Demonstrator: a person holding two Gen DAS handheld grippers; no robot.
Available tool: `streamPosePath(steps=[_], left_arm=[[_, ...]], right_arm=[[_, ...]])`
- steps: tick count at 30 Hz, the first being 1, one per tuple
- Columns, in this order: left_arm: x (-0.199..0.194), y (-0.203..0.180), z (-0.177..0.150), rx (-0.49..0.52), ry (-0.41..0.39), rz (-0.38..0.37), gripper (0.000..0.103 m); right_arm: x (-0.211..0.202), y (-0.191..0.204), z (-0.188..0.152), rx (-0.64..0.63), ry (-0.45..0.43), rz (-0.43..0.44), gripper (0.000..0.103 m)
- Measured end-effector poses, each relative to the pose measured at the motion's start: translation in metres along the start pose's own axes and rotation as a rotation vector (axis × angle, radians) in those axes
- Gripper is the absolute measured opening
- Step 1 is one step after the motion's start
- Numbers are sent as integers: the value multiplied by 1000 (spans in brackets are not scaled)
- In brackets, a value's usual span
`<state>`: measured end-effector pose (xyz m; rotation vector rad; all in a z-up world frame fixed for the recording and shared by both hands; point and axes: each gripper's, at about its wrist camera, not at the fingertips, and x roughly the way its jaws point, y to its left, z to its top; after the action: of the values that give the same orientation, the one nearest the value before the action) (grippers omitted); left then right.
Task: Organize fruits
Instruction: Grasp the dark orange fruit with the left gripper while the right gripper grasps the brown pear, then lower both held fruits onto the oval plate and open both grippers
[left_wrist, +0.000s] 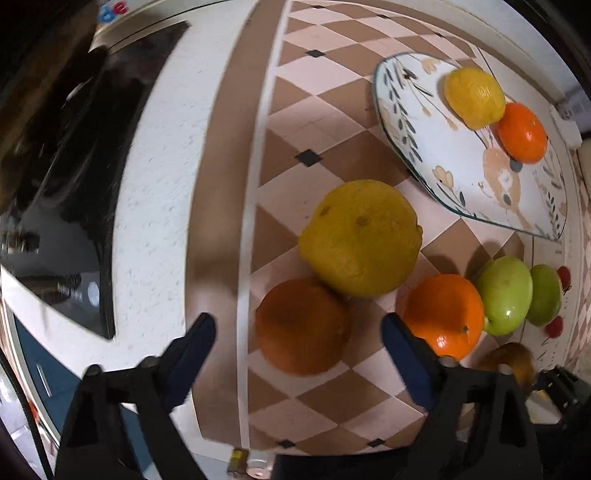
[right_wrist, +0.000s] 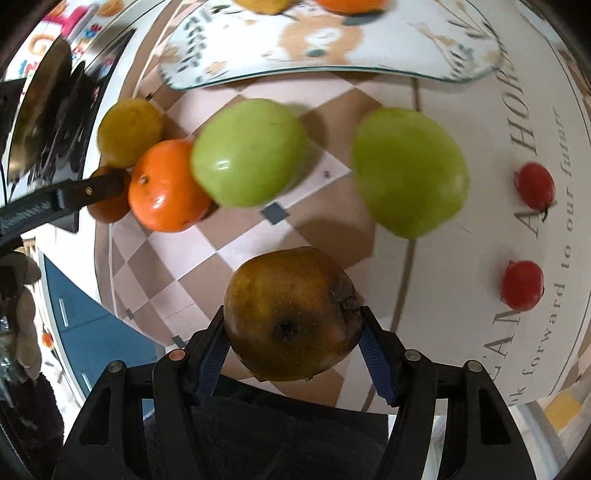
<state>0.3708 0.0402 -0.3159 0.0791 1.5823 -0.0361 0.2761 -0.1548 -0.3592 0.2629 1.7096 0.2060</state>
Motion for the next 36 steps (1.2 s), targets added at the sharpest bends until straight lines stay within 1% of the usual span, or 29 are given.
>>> streamPosePath(steps=[1,2,3,5,9,13,16,20,27,29,32,36], left_arm=[[2,-2,0,11,3,-3,70],[6,-3,0,21,11,-4,56],[9,-3,0,26,17,5,55],[9,-3,-2,26,-5,1,55],[6,-2,-12,-4,-10,-16,55],[-5,-9,-39,-31,-20,-60,55],[-3,-22,-53,-35,-5,-91,55],[6,-36,-63,-20,16,-99,55],[12,-53,-77,-1,23,-102,55],[3,-55,-74,2,17,-106,55],[-19,-58,-74,3,-11,-131,55],[-60,-60,-66,0,-77,-189,55]], right_arm=[[-1,-4,3,14,-1,8,69],[-1,-8,3,23,-2,17,69],[-1,-10,3,33,-4,25,69],[0,-11,3,39,-7,33,69],[-4,-17,5,48,5,44,69],[-4,-23,4,47,18,45,69],[-8,-28,1,51,16,41,70],[-13,-32,0,57,1,41,70],[-19,-25,-4,7,-73,14,69],[-23,-25,-5,1,-84,5,68],[-36,-25,-8,-3,-118,31,68],[-72,-29,-4,2,-196,67,68]])
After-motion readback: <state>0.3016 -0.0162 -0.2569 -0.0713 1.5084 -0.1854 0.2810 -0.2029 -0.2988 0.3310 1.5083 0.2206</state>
